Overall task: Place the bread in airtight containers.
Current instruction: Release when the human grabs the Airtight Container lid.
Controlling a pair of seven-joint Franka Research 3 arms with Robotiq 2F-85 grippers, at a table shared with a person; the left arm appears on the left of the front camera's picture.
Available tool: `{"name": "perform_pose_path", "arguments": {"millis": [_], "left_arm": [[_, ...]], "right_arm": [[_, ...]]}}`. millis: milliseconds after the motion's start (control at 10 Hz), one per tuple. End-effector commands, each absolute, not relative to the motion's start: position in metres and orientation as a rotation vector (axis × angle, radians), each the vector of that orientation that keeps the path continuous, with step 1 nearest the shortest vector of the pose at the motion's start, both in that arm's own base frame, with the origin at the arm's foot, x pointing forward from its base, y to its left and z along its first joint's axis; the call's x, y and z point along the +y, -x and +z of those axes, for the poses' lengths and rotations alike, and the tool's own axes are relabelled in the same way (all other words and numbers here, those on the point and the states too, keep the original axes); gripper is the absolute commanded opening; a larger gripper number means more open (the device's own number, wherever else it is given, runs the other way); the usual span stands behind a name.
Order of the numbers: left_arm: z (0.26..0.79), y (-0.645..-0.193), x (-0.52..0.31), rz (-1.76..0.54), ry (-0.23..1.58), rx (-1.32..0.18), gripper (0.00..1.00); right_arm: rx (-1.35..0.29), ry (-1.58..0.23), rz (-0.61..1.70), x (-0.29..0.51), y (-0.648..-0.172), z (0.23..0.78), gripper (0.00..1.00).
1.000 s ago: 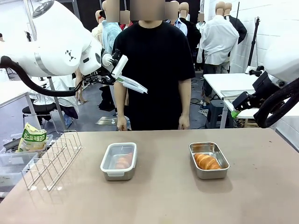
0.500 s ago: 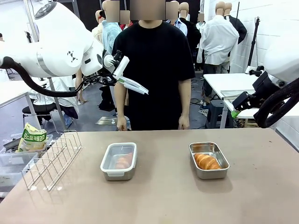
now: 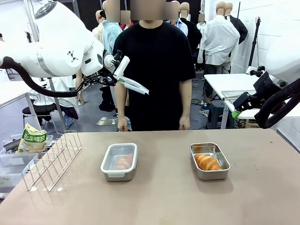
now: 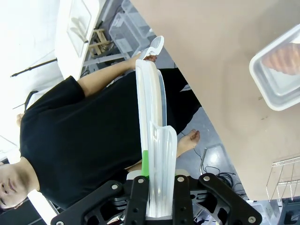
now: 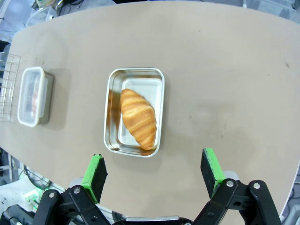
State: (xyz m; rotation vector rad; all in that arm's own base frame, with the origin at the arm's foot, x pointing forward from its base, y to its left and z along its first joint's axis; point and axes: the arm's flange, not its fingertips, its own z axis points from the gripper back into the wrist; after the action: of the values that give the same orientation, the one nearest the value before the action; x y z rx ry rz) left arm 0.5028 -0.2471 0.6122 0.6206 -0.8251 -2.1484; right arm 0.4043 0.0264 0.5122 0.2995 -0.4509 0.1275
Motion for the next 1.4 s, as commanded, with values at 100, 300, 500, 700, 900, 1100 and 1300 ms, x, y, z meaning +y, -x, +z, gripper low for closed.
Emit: {"name": "perform_pose_path", "arguments": {"millis": [100,300,500,700,900,1100,1300], "left_arm": [[0.6169,-0.5053,-0.2459,-2.144,-0.625,-0.832,0.00],[0.6169,-0.5053,-0.2459,-2.144,-0.625,-0.832,0.00],[0.6169,-0.5053,-0.2459,-2.144,-0.625,-0.832,0.00],[0.6169,-0.5053,-0.2459,-2.144,-0.625,-0.832,0.00],[0.6169,-0.5053,-0.2459,-2.144,-0.625,-0.832,0.00],[0.6169,-0.5053,-0.2459,-2.144,-0.625,-0.832,0.00],[0.6169,-0.5053,-0.2459,-2.144,-0.625,-0.832,0.00]], "right_arm": [[-0.451,-0.301,0.128,0.0270,-0.4048,0.5113,1.00],[-0.451,-0.301,0.128,0.0270,-0.4048,0.5113,1.00],[-0.451,-0.301,0.128,0.0270,-0.4048,0.5113,1.00],[-0.451,-0.301,0.128,0.0270,-0.4048,0.5113,1.00],[-0.451,-0.301,0.128,0.0270,-0.4048,0.5113,1.00],[-0.451,-0.301,0.128,0.0270,-0.4048,0.5113,1.00],[-0.451,-0.301,0.128,0.0270,-0.4048,0.5113,1.00]]}}
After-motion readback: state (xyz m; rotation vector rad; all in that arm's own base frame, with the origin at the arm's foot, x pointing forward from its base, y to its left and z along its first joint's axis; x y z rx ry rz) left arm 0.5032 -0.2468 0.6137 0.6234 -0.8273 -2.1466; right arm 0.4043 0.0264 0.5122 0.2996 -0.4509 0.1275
